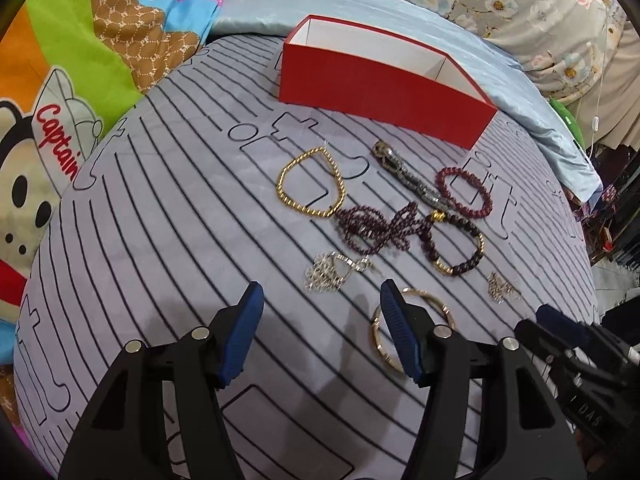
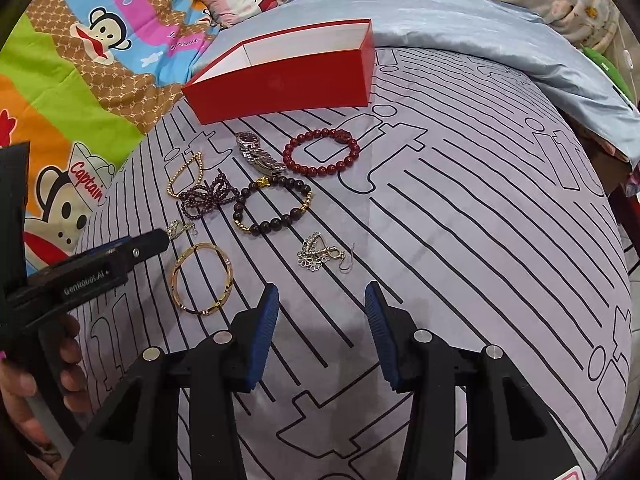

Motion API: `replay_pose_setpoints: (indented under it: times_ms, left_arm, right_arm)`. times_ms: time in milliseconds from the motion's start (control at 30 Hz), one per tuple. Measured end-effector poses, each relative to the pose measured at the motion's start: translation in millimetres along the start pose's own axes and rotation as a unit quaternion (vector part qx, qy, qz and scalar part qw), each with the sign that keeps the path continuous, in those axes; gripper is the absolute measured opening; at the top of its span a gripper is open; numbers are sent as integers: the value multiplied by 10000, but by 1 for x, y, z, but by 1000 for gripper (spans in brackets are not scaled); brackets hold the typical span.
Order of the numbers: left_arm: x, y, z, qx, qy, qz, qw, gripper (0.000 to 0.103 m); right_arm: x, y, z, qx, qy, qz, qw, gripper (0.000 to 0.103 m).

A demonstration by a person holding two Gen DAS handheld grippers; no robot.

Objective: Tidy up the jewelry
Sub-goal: 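Grasp the dark garnet multi-strand bracelet with the left gripper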

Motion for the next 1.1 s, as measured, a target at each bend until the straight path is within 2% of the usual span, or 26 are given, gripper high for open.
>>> replay_pose_setpoints:
  times_ms: [300, 633, 700, 767, 800, 900, 933, 1100]
  left_arm:
    - [21, -11, -19, -62, 11, -52, 10000, 58]
    - [26, -19, -38, -97, 88, -219, 9997, 57]
    - [28, -21, -41, -73, 66, -296, 9995, 52]
    - [30, -23, -42, -103, 51, -330, 9994, 41]
    - [31, -23, -43, -146, 56, -327, 9993, 39]
    - [30, -22, -43, -380, 109, -286, 9988, 16]
    - [30, -21, -43, -455, 161, -253, 9985, 5]
    - [28, -23, -42, -462, 162, -302, 9983, 5]
  right_arm:
    - [13, -11, -2, -26, -85, -149, 9998, 44]
    - [15, -11, -9, 71, 8, -190, 9998, 44]
    - [16, -10, -10, 73, 6, -175, 9998, 44]
    - [17, -9, -11, 89, 13, -176, 9998, 44]
    - [17, -9, -12, 89, 13, -181, 9998, 44]
    - [18, -11, -12, 93, 17, -201, 9998, 44]
    - [18, -11, -13, 93, 21, -207, 9997, 44]
    - [18, -12, -13, 106, 30, -206, 9997, 44]
Point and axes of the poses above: each gripper's, at about its wrist camera, not at the fingertips, and z roughly against the way its jaws point, y to its left, x to its top, the point moved 1 cm from there along -z, roughly the way its jaws point, and after that the axes turned 10 degrees about -x, right-handed, at the moved point
